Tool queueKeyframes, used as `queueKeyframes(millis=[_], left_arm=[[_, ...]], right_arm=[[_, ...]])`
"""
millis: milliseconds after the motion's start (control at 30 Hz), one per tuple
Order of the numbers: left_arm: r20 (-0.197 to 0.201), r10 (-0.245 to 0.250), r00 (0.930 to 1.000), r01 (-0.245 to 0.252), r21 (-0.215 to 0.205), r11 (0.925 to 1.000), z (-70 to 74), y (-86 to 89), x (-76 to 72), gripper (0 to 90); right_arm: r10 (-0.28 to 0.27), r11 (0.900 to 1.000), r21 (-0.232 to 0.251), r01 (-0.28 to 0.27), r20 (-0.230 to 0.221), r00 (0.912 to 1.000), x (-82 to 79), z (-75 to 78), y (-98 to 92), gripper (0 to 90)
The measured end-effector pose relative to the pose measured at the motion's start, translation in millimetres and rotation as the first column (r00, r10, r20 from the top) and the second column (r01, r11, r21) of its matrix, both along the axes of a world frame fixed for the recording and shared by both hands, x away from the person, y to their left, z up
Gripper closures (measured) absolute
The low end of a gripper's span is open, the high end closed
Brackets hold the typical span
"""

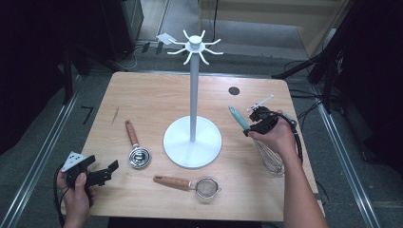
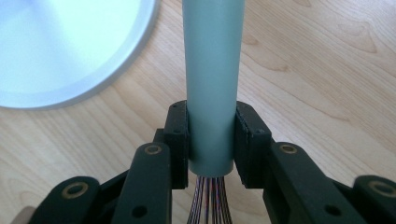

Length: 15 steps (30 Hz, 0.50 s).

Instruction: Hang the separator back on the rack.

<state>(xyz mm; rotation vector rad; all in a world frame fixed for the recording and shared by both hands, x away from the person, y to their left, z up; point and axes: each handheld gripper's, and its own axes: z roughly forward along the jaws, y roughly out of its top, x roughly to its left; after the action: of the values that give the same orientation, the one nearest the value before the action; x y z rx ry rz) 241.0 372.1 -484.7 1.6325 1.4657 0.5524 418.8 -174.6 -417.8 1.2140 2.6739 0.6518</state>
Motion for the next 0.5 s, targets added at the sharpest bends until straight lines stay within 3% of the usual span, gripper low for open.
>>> queueKeyframes(millis=[100, 200, 267, 367, 500], left_arm=[[0.0, 0.0, 1.0, 0.0, -0.001, 1.0, 0.1, 0.0, -0.2, 0.0], [0.0, 0.0, 1.0, 0.0, 0.002, 1.0, 0.1, -0.2, -0.1, 0.0], [0.0, 0.0, 1.0, 0.0, 0.005, 1.0, 0.1, -0.3, -0.1, 0.0], [0.002, 0.002, 1.0, -0.002, 0.004, 1.0, 0.1, -0.4, -0.3, 0.0], [0.0, 0.002, 1.0, -0.002, 0.008, 1.0, 0.2, -0.5, -0.2, 0.0]], right_arm=[[0.0, 1.0, 0.015, -0.001, 0.021, 0.9998, -5.6, 1.9, 0.2, 71.3], [0.003, 0.997, 0.08, -0.006, 0.048, 0.9988, -15.6, 6.3, -0.7, 71.2], [0.004, 0.996, 0.092, -0.009, 0.054, 0.9985, -17.2, 7.3, -1.1, 71.2], [0.001, 0.983, 0.181, -0.02, 0.099, 0.995, -28.3, 15.6, -2.3, 71.2], [-0.011, 0.977, 0.21, -0.02, 0.144, 0.9895, -39.9, 24.2, -1.6, 71.3]])
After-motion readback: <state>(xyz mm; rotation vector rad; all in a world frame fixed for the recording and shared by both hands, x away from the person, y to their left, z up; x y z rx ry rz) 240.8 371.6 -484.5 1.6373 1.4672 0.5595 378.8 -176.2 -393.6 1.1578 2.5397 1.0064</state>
